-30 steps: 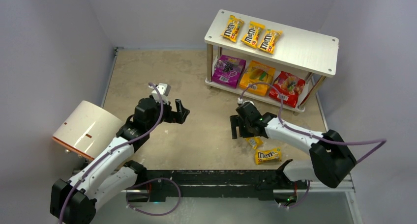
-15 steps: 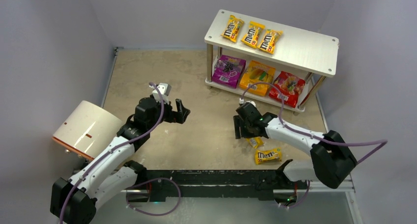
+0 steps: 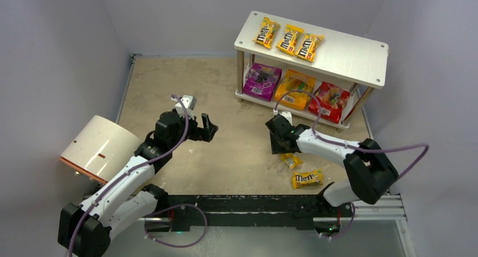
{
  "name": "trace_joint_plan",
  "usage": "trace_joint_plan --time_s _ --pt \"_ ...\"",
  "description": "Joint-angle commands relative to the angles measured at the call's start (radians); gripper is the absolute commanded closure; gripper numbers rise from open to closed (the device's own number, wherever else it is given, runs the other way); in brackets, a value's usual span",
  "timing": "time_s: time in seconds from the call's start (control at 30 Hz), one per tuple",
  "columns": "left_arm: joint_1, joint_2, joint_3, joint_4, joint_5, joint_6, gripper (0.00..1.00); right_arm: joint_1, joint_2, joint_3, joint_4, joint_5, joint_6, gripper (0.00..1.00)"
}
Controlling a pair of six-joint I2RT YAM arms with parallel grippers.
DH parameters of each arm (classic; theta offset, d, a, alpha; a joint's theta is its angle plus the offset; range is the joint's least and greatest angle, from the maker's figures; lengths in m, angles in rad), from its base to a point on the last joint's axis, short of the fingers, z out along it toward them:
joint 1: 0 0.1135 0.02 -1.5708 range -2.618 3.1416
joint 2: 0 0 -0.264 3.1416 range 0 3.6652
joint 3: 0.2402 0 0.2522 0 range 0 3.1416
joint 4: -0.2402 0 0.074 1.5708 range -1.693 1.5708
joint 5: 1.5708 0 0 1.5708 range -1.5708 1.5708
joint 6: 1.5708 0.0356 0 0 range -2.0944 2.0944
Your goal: Place and organize the candy bags onto the shelf
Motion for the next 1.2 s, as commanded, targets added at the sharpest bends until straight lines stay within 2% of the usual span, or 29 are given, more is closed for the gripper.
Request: trace_joint_plan --time_s 0.0,0.1,0.2,0.37,0.47,0.53,0.57,0.7,0.77,0.83,0.93,1.17 --pt "-0.003 -0.012 0.034 0.020 0.001 0.004 0.00 -0.002 0.085 0.052 0.015 0.102 0.023 0.52" --pt "-0.003 -0.020 0.030 0.023 -0.002 0.003 0.00 -0.002 0.078 0.049 0.030 0.108 0.025 0.70" --pt "-0.003 -0.015 0.032 0.023 0.002 0.003 0.00 0.000 0.020 0.049 0.062 0.078 -0.014 0.72" --pt "-0.003 0.005 0.031 0.031 0.010 0.001 0.00 0.000 -0.110 0.019 0.117 -0.009 -0.052 0.89" --pt "-0.002 0.021 0.033 0.045 0.056 0.008 0.00 0.000 -0.198 0.016 0.204 -0.184 -0.104 0.93" --pt "-0.003 0.029 0.031 0.069 0.131 0.022 0.00 0.000 -0.255 0.007 0.304 -0.370 -0.120 0.98" --pt "-0.003 0.030 0.025 0.097 0.188 0.034 0.00 0.000 -0.280 0.002 0.367 -0.524 -0.136 1.00" --pt "-0.003 0.022 -0.052 0.320 0.583 0.040 0.00 -0.001 -0.326 0.022 0.562 -0.983 -0.160 1.00" --pt "-0.003 0.021 -0.100 0.510 0.786 -0.023 0.00 -0.001 -0.319 0.045 0.654 -1.159 -0.126 1.00" --pt "-0.002 0.016 -0.145 0.667 0.915 -0.084 0.00 0.000 -0.298 0.065 0.721 -1.287 -0.075 1.00" --pt "-0.003 -0.015 -0.152 0.715 0.954 -0.108 0.00 0.000 -0.270 0.078 0.797 -1.367 -0.013 1.00" --pt "-0.018 -0.010 -0.143 0.749 0.956 -0.137 0.02 0.008 -0.227 0.101 0.917 -1.389 0.055 1.00"
